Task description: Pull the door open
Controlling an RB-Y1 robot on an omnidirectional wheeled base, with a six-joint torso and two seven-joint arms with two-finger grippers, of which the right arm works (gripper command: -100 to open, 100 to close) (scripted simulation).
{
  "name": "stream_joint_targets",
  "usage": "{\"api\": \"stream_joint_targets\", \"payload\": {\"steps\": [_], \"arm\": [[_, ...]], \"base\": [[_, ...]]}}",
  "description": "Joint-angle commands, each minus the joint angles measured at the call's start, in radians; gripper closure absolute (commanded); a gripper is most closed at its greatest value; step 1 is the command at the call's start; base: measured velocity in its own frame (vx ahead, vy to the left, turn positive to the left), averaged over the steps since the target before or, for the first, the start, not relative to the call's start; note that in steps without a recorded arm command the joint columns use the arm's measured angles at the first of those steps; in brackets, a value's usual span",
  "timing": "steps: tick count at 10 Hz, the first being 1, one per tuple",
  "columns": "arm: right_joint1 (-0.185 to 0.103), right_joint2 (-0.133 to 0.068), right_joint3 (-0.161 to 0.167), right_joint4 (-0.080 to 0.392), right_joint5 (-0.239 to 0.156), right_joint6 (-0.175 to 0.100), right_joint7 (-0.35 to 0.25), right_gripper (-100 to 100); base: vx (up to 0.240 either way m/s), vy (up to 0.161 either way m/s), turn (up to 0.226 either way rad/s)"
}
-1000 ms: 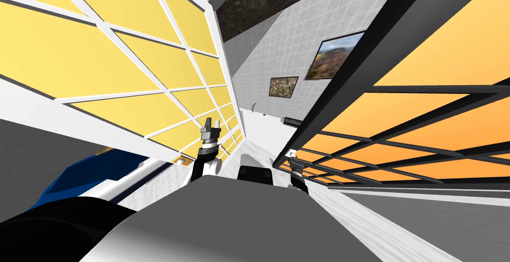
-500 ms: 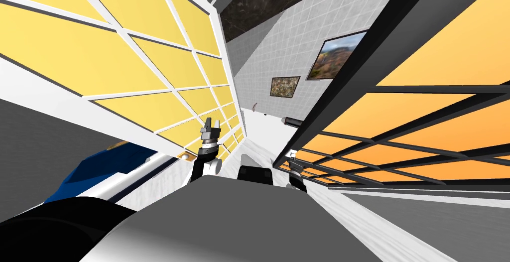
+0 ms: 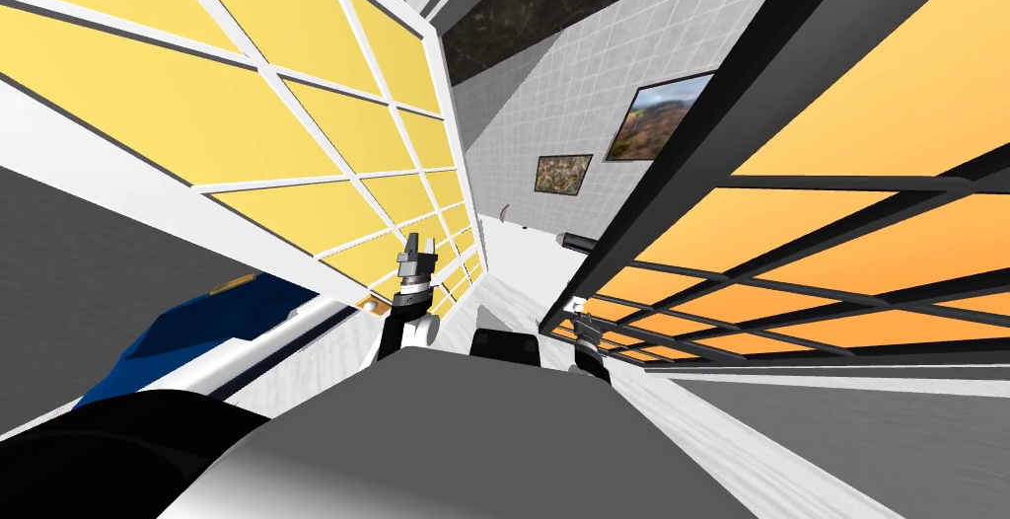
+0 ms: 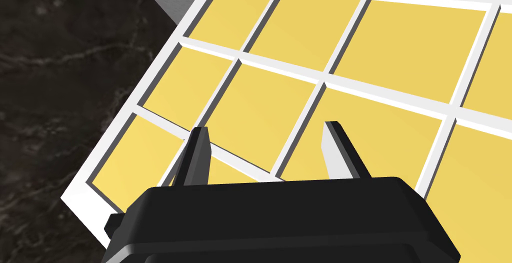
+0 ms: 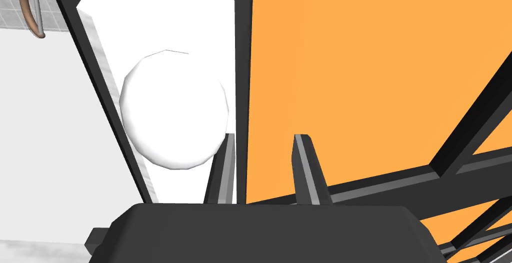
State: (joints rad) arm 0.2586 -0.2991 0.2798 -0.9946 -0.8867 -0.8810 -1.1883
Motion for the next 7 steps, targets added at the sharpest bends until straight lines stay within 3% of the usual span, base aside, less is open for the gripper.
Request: {"api": "stream_joint_targets", "payload": {"steps": [1, 5, 7], "arm": [[-0.014, -0.010, -0.009, -0.032, -0.010, 0.042, 0.007, -100], [-0.020, -0.019, -0.019, -0.050, -0.020, 0.074, 0.012, -100], [-0.025, -0.028, -0.030, -0.068, -0.030, 0.107, 0.018, -100]], "base": [[-0.005, 0.021, -0.076], [-0.001, 0.027, -0.015], [0.001, 0.027, -0.024]]}}
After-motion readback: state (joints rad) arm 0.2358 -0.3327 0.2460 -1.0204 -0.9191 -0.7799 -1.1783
